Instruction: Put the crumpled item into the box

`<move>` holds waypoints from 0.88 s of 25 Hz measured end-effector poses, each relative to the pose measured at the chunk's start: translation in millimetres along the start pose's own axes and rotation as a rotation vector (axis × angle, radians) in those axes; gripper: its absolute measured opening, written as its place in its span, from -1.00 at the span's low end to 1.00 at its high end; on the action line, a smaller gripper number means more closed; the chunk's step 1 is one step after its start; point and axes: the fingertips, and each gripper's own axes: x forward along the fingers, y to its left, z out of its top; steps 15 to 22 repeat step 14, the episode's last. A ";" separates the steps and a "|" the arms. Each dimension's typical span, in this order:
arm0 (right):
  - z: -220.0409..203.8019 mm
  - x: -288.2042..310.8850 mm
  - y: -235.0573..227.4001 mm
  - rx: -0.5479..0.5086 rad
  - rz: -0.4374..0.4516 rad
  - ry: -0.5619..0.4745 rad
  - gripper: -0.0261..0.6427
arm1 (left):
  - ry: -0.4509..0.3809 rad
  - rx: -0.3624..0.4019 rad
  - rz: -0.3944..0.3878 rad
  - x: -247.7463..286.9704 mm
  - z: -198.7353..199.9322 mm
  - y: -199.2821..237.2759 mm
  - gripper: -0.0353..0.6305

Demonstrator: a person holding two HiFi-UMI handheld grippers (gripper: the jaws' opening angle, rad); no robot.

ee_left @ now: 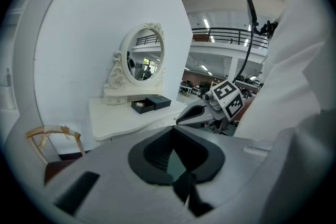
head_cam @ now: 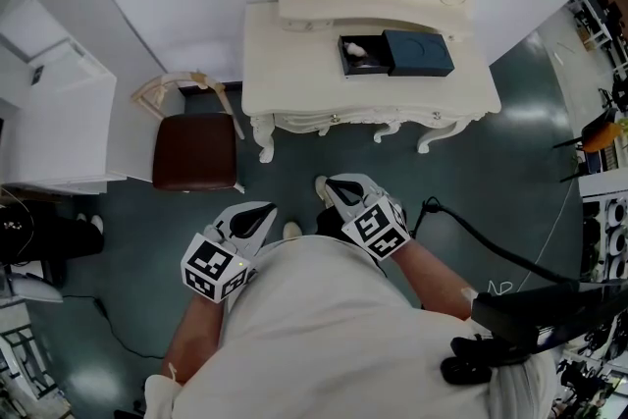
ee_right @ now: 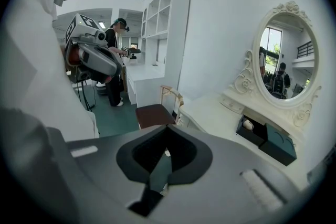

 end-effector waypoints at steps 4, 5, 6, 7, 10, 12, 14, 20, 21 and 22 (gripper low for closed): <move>-0.3 3.5 -1.6 0.003 0.006 0.000 -0.92 | 0.003 -0.002 0.000 2.6 1.1 3.0 -0.89; -0.8 3.8 -2.0 0.003 0.007 0.001 -0.92 | 0.004 -0.003 -0.001 3.6 0.7 3.4 -0.89; -1.4 4.2 -2.6 0.004 0.006 0.002 -0.92 | 0.005 -0.003 -0.002 4.6 0.2 3.9 -0.89; -1.9 5.0 -3.6 0.004 0.006 0.002 -0.92 | 0.006 -0.005 -0.004 5.8 -0.3 4.8 -0.89; -2.5 10.8 -9.9 0.001 0.011 -0.001 -0.92 | 0.007 -0.008 0.002 10.7 0.0 10.0 -0.89; -0.8 16.7 -15.6 -0.007 0.021 -0.006 -0.92 | 0.005 -0.011 0.017 13.5 1.8 15.4 -0.89; 2.2 23.2 -21.0 -0.017 0.036 -0.015 -0.92 | 0.003 -0.012 0.037 15.4 4.2 21.1 -0.89; 2.2 23.2 -21.0 -0.017 0.036 -0.015 -0.92 | 0.003 -0.012 0.037 15.4 4.2 21.1 -0.89; 2.2 23.2 -21.0 -0.017 0.036 -0.015 -0.92 | 0.003 -0.012 0.037 15.4 4.2 21.1 -0.89; 2.2 23.2 -21.0 -0.017 0.036 -0.015 -0.92 | 0.003 -0.012 0.037 15.4 4.2 21.1 -0.89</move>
